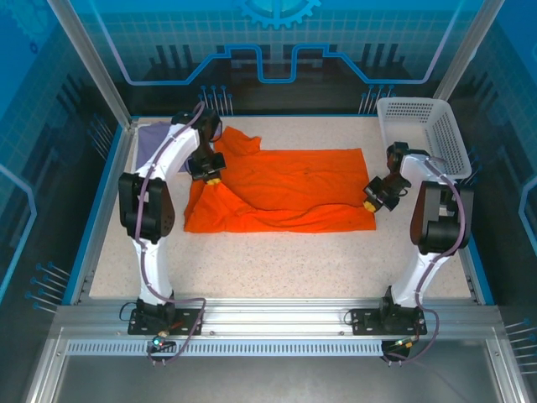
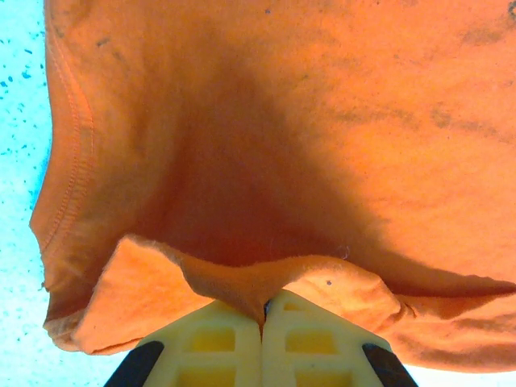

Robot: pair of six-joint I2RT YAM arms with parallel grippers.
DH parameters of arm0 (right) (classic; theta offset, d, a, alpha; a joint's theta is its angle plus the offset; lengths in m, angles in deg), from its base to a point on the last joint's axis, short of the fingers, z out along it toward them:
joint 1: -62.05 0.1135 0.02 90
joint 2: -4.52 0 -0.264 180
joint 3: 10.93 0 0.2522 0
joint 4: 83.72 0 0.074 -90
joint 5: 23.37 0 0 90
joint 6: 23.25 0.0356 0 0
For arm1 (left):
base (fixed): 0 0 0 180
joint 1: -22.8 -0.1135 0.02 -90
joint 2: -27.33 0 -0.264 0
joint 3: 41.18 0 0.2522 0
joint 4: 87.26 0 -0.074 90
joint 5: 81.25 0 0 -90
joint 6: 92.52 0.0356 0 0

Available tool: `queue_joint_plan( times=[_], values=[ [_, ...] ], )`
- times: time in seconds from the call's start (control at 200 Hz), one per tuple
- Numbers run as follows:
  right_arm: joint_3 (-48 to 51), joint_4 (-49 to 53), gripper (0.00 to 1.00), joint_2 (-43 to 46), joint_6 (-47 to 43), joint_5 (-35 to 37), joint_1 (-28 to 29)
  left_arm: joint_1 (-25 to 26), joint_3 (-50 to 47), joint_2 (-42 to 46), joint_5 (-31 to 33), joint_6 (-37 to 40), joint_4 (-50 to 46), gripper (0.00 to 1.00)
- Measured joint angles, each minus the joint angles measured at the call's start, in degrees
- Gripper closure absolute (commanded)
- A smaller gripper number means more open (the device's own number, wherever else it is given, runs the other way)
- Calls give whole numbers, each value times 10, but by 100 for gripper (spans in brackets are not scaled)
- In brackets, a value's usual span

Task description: Fold and stack the t-shirts

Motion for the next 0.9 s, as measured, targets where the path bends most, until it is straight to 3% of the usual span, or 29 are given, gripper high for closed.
queue_joint_plan(
  times=[0.165,0.225,0.26,0.34,0.44,0.595,0.7,0.815,0.9],
  values=[
    [-1,-2,100,-8,9,1,3,-2,16,-42,0,11,14,97],
    [-4,0,97,-13,13,-2,5,-3,31,-63,-2,11,18,82],
    [-8,2,92,-16,15,-3,6,-5,46,-78,-5,10,19,67],
    [-23,12,67,-25,21,-9,9,-10,104,-120,-9,7,12,41],
    [-41,19,49,-28,24,-19,10,-15,145,-138,-2,-7,11,19],
    [-73,30,42,-22,15,-16,13,-18,130,-69,20,-22,0,18],
    [-97,45,43,-1,-3,3,41,-22,22,51,20,-36,21,22],
    [-149,40,47,27,-26,9,139,-59,-169,217,-22,-67,73,26],
    [-176,9,49,34,-30,-18,239,-123,-325,335,-61,-94,116,29]
  ],
)
